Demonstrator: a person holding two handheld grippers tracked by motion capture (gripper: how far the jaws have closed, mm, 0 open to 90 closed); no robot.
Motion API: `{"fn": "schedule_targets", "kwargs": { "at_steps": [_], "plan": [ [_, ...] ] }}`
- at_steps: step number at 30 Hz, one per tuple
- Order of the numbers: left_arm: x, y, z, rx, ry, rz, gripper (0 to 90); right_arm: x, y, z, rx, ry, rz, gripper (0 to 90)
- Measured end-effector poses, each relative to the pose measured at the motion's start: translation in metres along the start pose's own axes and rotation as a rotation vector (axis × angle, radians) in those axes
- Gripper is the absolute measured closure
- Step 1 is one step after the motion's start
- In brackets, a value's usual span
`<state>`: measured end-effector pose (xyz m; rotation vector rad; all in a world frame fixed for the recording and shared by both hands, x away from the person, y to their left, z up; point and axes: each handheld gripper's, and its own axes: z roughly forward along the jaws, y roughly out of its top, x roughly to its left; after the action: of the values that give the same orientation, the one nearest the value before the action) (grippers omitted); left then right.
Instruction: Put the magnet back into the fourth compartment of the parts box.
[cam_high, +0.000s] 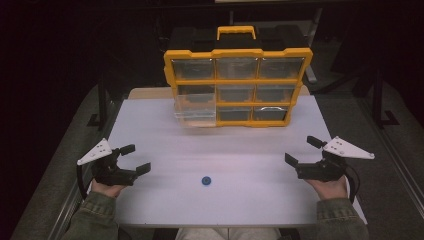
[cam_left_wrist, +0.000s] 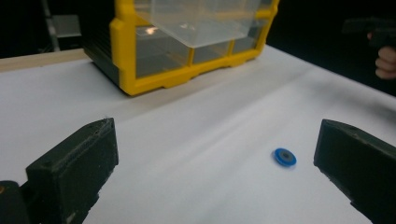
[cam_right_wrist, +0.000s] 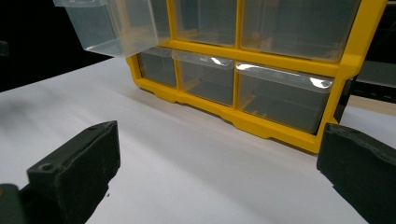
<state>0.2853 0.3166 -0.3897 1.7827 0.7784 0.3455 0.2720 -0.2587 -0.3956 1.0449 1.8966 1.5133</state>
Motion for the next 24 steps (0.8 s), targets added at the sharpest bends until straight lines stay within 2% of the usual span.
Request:
{"fn": "schedule_targets", "kwargs": {
  "at_steps": [4,16,24],
  "plan": [
    [-0.004,0.007,0.006,0.016,-0.022,0.013,0.0,0.000,0.000,0.000,0.001,0.001,-0.001,0.0],
    [-0.006,0.024,0.014,0.068,-0.011,0.053,0.0,0.000,-0.001,0.000,0.005,0.006,0.001,0.0],
    [-0.013,0.034,0.028,0.102,-0.039,0.088,0.0,0.001,-0.001,0.001,0.012,0.011,0.000,0.0]
  ]
}}
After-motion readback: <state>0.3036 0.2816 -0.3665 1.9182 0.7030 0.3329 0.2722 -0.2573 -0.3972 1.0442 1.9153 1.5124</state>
